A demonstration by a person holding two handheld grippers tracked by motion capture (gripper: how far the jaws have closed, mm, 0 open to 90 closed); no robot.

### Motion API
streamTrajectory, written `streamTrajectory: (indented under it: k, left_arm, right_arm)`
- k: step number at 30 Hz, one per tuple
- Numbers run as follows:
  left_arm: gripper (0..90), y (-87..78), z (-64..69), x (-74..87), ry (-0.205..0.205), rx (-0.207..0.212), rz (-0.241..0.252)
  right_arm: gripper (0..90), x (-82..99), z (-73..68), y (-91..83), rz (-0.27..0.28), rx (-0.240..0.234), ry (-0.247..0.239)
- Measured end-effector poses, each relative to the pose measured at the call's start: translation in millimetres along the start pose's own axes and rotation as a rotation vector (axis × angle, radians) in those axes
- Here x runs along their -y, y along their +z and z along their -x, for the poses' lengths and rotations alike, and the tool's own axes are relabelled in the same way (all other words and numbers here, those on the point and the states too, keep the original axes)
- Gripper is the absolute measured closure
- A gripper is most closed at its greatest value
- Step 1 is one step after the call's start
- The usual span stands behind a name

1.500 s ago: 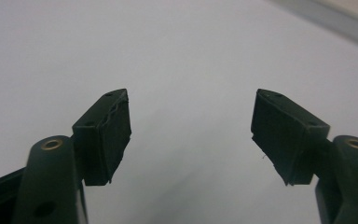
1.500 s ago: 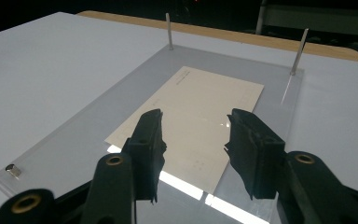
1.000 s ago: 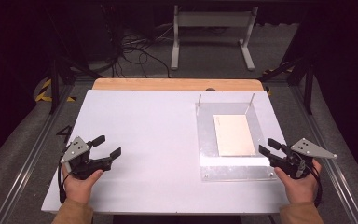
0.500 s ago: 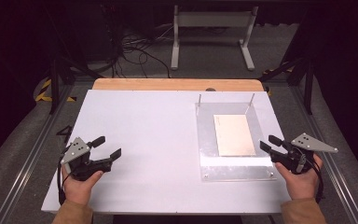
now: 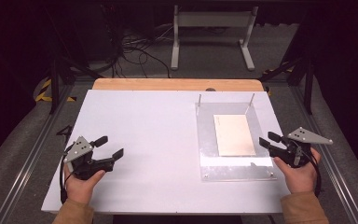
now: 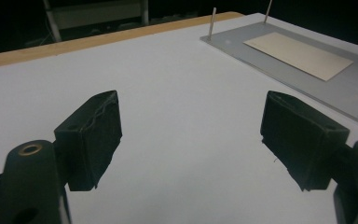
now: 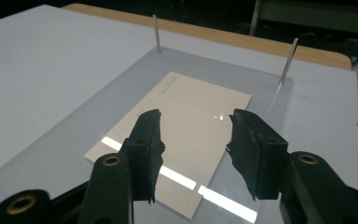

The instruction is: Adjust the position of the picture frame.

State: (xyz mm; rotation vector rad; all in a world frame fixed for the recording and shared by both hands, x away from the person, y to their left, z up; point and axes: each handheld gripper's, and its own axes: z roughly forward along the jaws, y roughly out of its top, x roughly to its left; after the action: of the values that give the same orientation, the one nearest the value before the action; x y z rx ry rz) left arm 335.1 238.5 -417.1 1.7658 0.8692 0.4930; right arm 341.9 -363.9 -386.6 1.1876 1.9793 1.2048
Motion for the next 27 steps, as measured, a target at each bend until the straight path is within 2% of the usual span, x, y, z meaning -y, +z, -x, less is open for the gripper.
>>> streamTrajectory:
  k: [4,7,9,13,18,19,20,21,27]
  left_arm:
    - [20.8,0.4,-0.7,0.6,-0.002,0.004,-0.006]
    - [20.8,0.6,-0.8,0.9,-0.005,0.004,-0.006]
    - [20.8,1.4,-1.0,1.2,-0.009,0.008,-0.001]
    - [20.8,2.8,-1.1,1.7,-0.011,0.007,-0.008]
    - [20.9,4.2,-0.7,2.2,-0.013,0.005,-0.015]
    - [20.9,5.1,-0.6,2.6,-0.012,0.007,-0.011]
    - [20.9,5.4,-0.6,2.8,-0.011,0.007,-0.012]
    - [20.9,5.5,-0.6,3.0,-0.01,0.007,-0.014]
    - [20.9,7.1,-0.9,4.2,-0.012,0.011,-0.021]
  right_arm:
    - [52.7,-5.4,7.4,8.5,-0.059,0.021,0.004]
    - [52.7,-6.7,12.6,12.7,-0.077,0.027,0.015]
    - [57.0,-6.5,23.0,20.3,-0.113,0.041,0.046]
    - [67.9,-6.1,32.4,30.1,-0.167,0.049,0.05]
    - [74.5,-4.9,41.2,41.5,-0.211,0.066,0.058]
    - [80.7,-2.3,46.5,49.1,-0.24,0.073,0.06]
    - [80.7,-2.3,46.5,49.1,-0.24,0.073,0.06]
    - [86.9,0.9,51.9,55.4,-0.263,0.078,0.071]
    - [89.8,6.7,64.0,66.9,-0.287,0.089,0.107]
